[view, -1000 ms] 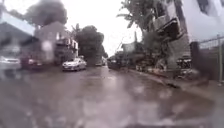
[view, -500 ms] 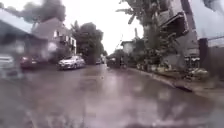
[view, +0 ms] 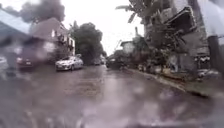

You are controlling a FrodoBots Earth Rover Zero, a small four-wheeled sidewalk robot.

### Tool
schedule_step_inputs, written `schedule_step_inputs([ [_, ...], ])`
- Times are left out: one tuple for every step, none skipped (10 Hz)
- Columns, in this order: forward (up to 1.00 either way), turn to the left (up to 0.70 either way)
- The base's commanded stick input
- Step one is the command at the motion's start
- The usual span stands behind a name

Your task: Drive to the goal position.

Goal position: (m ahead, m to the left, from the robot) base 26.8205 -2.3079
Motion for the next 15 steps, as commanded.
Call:
schedule_step_inputs([
  [1.00, 0.27],
  [1.00, 0.14],
  [1.00, 0.00],
  [1.00, 0.00],
  [1.00, 0.00],
  [1.00, 0.00],
  [1.00, 0.00],
  [1.00, 0.00],
  [1.00, 0.00],
  [1.00, 0.00],
  [1.00, 0.00],
  [1.00, 0.00],
  [1.00, 0.00],
  [1.00, 0.00],
  [1.00, 0.00],
])
